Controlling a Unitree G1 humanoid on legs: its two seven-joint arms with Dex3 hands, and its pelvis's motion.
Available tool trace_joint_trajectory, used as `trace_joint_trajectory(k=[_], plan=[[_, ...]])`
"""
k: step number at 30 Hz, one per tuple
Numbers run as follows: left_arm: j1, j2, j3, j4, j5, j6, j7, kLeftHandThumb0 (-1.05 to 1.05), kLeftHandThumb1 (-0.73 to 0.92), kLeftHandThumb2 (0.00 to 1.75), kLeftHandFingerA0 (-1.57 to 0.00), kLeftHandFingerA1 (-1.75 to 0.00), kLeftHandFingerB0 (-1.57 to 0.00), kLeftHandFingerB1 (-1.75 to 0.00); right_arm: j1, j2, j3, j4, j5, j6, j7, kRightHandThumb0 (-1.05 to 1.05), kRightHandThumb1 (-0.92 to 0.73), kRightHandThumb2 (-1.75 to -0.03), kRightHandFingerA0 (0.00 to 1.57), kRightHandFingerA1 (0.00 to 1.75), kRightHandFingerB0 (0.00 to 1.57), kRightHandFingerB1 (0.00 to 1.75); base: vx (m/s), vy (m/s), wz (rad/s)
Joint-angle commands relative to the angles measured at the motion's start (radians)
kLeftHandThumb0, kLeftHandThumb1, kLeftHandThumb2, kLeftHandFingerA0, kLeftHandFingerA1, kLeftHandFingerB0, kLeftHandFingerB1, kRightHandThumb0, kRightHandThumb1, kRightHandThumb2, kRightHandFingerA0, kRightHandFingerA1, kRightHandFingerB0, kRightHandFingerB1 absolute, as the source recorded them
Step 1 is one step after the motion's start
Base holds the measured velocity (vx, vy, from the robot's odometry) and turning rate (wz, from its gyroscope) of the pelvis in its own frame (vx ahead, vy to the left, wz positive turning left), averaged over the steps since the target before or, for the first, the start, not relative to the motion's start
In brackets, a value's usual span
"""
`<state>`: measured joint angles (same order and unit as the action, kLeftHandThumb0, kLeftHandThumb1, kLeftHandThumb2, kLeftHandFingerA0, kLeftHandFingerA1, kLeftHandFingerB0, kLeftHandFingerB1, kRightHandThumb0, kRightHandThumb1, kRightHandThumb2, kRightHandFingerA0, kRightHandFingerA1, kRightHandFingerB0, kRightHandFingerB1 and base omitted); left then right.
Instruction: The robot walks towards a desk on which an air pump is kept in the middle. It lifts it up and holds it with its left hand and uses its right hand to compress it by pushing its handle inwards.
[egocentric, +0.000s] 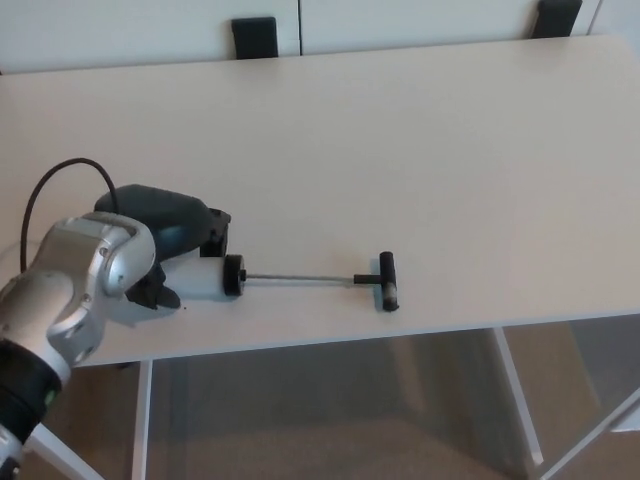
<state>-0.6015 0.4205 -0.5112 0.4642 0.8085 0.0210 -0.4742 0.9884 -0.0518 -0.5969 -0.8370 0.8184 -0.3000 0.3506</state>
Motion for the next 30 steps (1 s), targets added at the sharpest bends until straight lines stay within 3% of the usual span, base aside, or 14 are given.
trace_joint_trajectory(k=[1,2,3,11,17,18,19,20,22,23,27,28,30], plan=[[-0.168,0.002,0.129,0.047,-0.316,0.099,-0.454,-0.11,0.63,0.99,-0.97,-1.58,-0.8,-1.32,-0.099,-0.081,-0.005,-0.082,0.043,0.047,-0.079,-0.5,-0.57,-0.99,0.44,0.65,0.28,0.55,0.0,0.0,0.0],[-0.168,0.002,0.129,0.047,-0.316,0.099,-0.454,-0.11,0.63,0.99,-0.97,-1.58,-0.8,-1.32,-0.099,-0.081,-0.005,-0.082,0.043,0.047,-0.079,-0.5,-0.57,-0.99,0.44,0.65,0.28,0.55,0.0,0.0,0.0],[-0.192,0.003,0.138,0.054,-0.334,0.123,-0.498,-0.1,0.65,0.93,-1.0,-1.59,-0.82,-1.3,-0.123,-0.095,-0.001,-0.095,0.035,0.061,-0.099,-0.55,-0.73,-0.61,0.46,0.55,0.42,0.48,0.0,0.0,0.0],[-0.217,0.02,0.159,0.064,-0.352,0.155,-0.547,-0.12,0.68,0.88,-1.01,-1.5,-0.82,-1.24,-0.245,-0.146,0.038,-0.117,-0.022,0.122,-0.16,-0.55,-0.74,-0.62,0.41,0.6,0.41,0.49,0.0,0.0,0.0],[-0.208,0.034,0.17,0.063,-0.359,0.137,-0.548,-0.12,0.68,0.88,-1.01,-1.56,-0.83,-1.27,-0.377,-0.181,0.095,-0.107,-0.079,0.205,-0.239,-0.58,-0.71,-0.62,0.38,0.64,0.36,0.51,0.0,0.0,0.0],[-0.208,0.033,0.172,0.06,-0.361,0.145,-0.553,-0.11,0.71,0.86,-1.01,-1.57,-0.83,-1.29,-0.419,-0.188,0.108,-0.082,-0.11,0.215,-0.24,-0.59,-0.6,-1.0,0.38,0.66,0.24,0.55,0.0,0.0,0.0],[-0.209,0.031,0.174,0.058,-0.364,0.154,-0.561,-0.11,0.71,0.86,-1.01,-1.57,-0.83,-1.29,-0.463,-0.196,0.121,-0.052,-0.147,0.223,-0.24,-0.59,-0.6,-1.0,0.38,0.66,0.24,0.55,0.0,0.0,0.0],[-0.214,0.026,0.176,0.058,-0.37,0.158,-0.568,-0.1,0.68,0.92,-1.02,-1.58,-0.84,-1.33,-0.499,-0.203,0.13,-0.031,-0.185,0.234,-0.248,-0.65,-0.82,-0.64,0.29,0.53,0.21,0.42,0.0,0.0,0.0],[-0.221,0.02,0.178,0.06,-0.378,0.16,-0.577,-0.1,0.68,0.92,-1.02,-1.58,-0.84,-1.33,-0.538,-0.212,0.139,-0.011,-0.225,0.249,-0.261,-0.65,-0.82,-0.64,0.29,0.53,0.21,0.42,0.0,0.0,0.0],[-0.227,0.018,0.18,0.056,-0.38,0.164,-0.581,-0.09,0.7,0.88,-1.02,-1.59,-0.83,-1.32,-0.584,-0.224,0.16,-0.001,-0.266,0.278,-0.281,-0.83,-0.87,-0.68,0.09,0.43,0.07,0.29,0.0,0.0,0.0],[-0.233,0.018,0.181,0.045,-0.379,0.171,-0.587,-0.1,0.72,0.85,-1.0,-1.58,-0.79,-1.3,-0.669,-0.243,0.205,0.032,-0.33,0.313,-0.297,-0.85,-0.92,-0.71,0.02,0.35,0.0,0.27,0.0,0.0,0.0],[-0.23,0.018,0.181,0.038,-0.381,0.176,-0.591,-0.09,0.73,0.86,-1.01,-1.57,-0.81,-1.28,-0.708,-0.246,0.238,0.073,-0.349,0.317,-0.284,-0.94,-0.83,-1.24,0.0,0.24,0.0,0.1,0.0,0.0,0.0],[-0.228,0.017,0.179,0.03,-0.382,0.184,-0.595,-0.09,0.72,0.85,-1.03,-1.56,-0.83,-1.27,-0.773,-0.247,0.294,0.143,-0.385,0.322,-0.267,-0.86,-0.8,-1.25,0.0,0.26,0.0,0.16,0.0,0.0,0.0]])
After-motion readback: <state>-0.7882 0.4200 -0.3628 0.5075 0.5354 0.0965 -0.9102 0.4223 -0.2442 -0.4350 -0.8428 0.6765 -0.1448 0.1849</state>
